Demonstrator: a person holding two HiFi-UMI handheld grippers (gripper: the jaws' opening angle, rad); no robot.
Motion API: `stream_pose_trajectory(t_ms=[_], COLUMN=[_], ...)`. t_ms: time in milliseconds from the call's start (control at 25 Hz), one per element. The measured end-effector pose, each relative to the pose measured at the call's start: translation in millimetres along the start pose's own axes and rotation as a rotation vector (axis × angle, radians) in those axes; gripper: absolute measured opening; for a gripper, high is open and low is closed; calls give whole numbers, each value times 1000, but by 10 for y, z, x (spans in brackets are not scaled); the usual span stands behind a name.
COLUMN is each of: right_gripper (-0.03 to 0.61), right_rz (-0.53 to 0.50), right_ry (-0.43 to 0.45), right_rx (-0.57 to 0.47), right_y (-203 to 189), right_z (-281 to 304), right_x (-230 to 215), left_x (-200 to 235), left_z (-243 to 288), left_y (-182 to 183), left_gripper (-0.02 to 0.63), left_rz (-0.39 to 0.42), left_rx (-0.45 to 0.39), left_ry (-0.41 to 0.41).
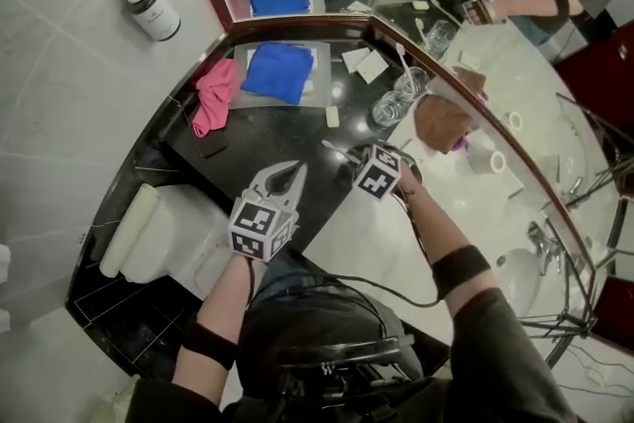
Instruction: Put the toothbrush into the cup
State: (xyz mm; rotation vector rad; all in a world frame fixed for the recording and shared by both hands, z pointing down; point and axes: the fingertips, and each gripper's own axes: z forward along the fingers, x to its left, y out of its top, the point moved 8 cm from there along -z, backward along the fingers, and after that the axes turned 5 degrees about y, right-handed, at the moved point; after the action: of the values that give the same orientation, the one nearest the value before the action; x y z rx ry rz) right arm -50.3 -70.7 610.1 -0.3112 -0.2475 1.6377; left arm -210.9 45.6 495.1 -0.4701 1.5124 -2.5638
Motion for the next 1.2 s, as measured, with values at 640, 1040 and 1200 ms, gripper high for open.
stream_pose_trajectory(t_ms=[640,1040,1200], right_gripper=[74,61,61], right_rz=[-37,-17,5], right_ry=[148,96,67], right_rx=[172,116,60], right_y=[58,129,190], right_z=[526,411,201], right_x=[-48,-60,-55], left_x=[252,201,178], left_z=[-20,-21,-25], left_y=[-207,-237,-227], left_gripper=[0,0,0], left_rz=[-98,-82,-66], left_rx=[30,43,39], left_ry=[29,14,12])
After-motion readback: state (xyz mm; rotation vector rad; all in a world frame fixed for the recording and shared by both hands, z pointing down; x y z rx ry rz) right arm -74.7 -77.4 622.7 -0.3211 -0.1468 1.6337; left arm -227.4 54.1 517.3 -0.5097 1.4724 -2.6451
